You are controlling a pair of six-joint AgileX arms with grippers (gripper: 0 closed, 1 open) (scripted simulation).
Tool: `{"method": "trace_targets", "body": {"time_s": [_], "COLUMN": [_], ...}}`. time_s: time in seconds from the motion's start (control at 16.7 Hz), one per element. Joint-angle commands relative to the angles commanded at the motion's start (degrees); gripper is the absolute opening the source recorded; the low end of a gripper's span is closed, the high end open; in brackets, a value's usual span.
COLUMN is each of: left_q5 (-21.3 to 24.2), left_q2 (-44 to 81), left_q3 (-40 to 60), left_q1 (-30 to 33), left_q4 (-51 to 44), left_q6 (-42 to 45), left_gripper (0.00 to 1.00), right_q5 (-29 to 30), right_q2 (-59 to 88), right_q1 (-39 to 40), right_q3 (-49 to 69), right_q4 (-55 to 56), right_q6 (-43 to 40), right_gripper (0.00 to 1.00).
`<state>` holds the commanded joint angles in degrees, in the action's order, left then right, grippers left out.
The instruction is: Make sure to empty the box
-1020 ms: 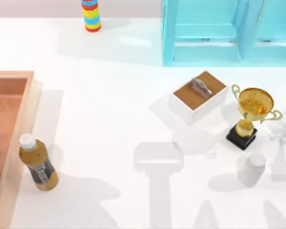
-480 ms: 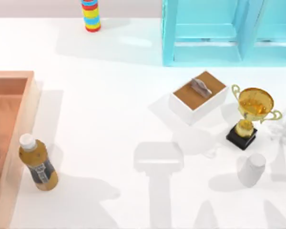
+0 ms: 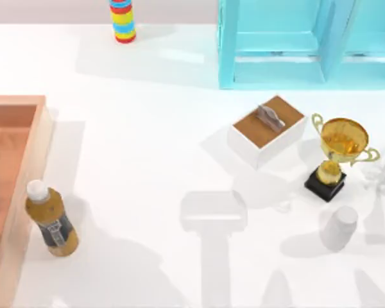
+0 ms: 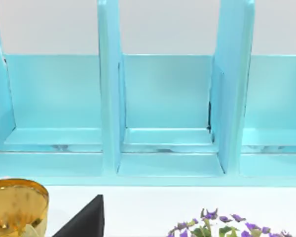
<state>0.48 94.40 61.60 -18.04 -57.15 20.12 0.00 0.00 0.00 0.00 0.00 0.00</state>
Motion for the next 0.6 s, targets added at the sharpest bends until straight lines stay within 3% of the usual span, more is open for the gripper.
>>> {"method": "trace_targets", "body": {"time_s": [0.3, 0.6], "left_q5": [0.0, 0.0], "left_q2": [-3.5, -5.2], "left_q3": [11.4, 15.4], "left_q1": [0.1, 0.2], "left_q4": [-16.2, -20.6], "left_q6": [-0.3, -0.5], "left_gripper": [0.0, 0.0], "right_q5": [0.0, 0.0], "right_q2": [0.0, 0.0], "right_q1": [0.0, 0.0], "right_q3": [0.0, 0.0], "right_q4": [0.0, 0.0], "right_q6": [0.0, 0.0], "right_gripper": [1.0, 1.0]}}
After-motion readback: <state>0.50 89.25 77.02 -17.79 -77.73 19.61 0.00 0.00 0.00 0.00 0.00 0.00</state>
